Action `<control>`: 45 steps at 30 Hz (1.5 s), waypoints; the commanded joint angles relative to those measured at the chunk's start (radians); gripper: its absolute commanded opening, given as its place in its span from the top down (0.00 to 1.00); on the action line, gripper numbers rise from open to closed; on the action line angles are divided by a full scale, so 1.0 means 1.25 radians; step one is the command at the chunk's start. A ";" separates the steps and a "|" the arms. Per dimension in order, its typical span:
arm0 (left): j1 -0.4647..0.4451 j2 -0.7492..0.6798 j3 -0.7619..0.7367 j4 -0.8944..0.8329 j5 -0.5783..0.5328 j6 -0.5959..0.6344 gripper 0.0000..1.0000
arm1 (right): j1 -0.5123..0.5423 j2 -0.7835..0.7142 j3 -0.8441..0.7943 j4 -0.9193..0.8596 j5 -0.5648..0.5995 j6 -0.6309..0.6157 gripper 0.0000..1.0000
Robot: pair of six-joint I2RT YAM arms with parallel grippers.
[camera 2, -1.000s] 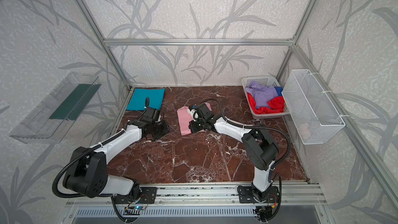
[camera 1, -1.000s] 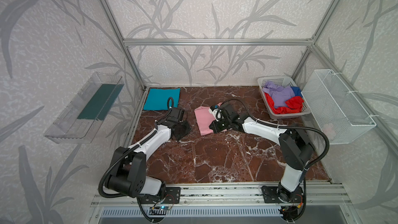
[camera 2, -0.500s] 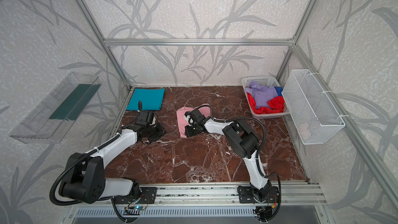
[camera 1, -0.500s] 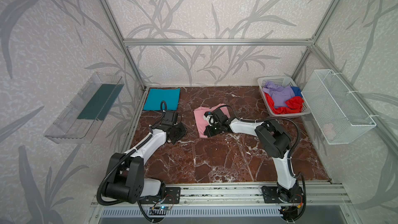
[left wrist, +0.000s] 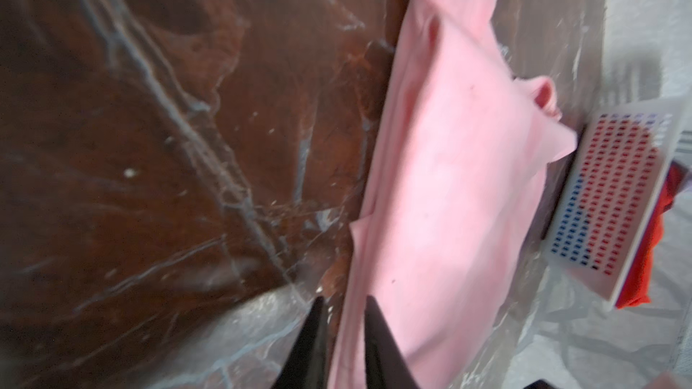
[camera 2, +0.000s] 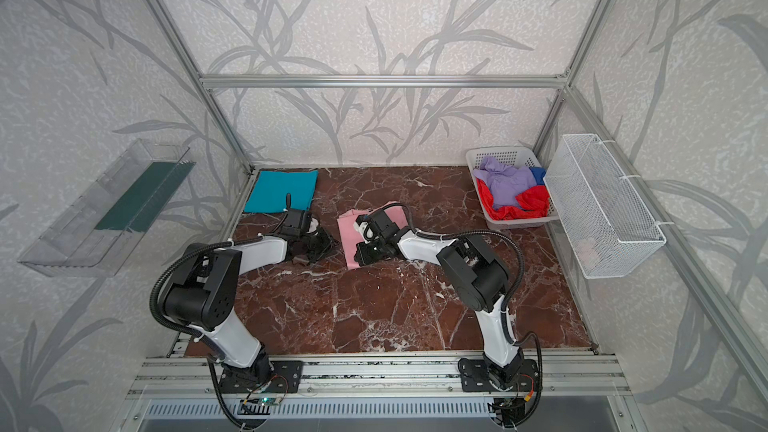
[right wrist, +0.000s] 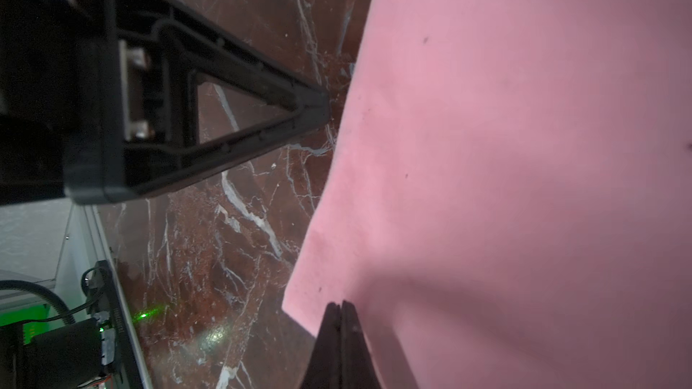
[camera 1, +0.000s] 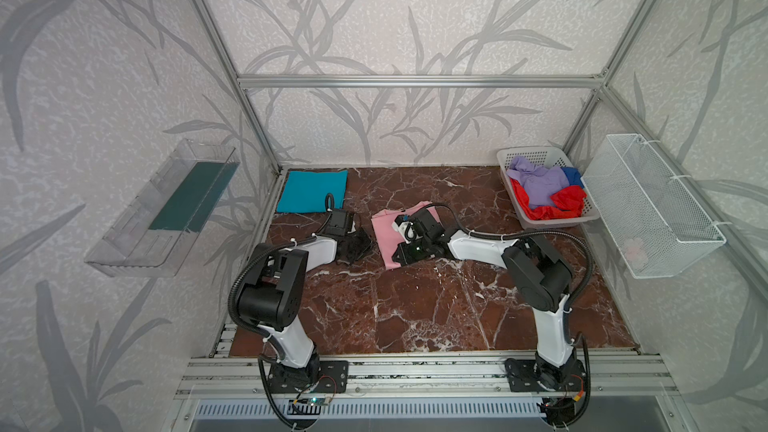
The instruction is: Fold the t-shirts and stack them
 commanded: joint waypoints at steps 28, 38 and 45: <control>-0.030 0.044 0.016 0.007 -0.044 0.012 0.55 | -0.038 -0.144 -0.119 0.174 -0.147 0.151 1.00; -0.054 0.133 0.047 0.060 -0.037 -0.013 0.81 | -0.110 -0.328 -0.254 0.153 -0.144 0.144 0.99; -0.040 0.151 0.137 -0.046 -0.060 0.038 1.00 | -0.149 -0.392 -0.311 0.122 -0.132 0.128 0.98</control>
